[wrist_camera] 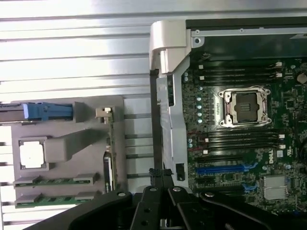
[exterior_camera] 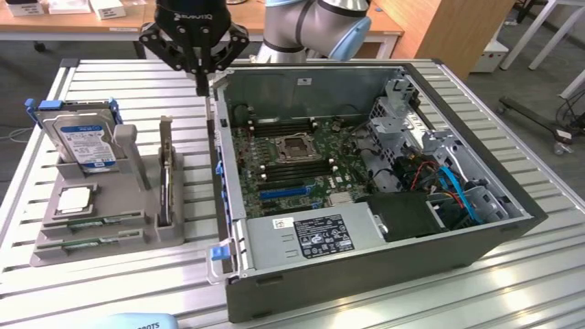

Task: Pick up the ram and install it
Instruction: 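Reach for the ram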

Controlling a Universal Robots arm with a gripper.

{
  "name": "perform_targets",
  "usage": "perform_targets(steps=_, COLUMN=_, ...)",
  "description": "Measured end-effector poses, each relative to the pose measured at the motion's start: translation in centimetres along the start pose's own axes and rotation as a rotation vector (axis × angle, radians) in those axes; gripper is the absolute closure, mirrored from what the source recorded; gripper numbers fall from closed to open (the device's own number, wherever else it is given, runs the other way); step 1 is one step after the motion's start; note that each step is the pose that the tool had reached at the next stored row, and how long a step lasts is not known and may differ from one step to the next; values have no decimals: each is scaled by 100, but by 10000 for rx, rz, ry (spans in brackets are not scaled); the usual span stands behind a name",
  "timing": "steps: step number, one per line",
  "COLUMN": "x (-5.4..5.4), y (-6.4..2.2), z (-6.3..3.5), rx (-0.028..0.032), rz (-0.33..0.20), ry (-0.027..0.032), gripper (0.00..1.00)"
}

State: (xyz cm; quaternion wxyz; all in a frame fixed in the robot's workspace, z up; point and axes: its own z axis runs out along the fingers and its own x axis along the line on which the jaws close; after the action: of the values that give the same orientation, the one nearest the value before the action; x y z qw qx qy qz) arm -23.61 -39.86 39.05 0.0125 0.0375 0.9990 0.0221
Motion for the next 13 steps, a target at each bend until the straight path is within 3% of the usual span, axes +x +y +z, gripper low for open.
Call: perform_targets(steps=13, x=376, y=-28, z=-2, rx=0, rz=-1, ry=1, gripper=90)
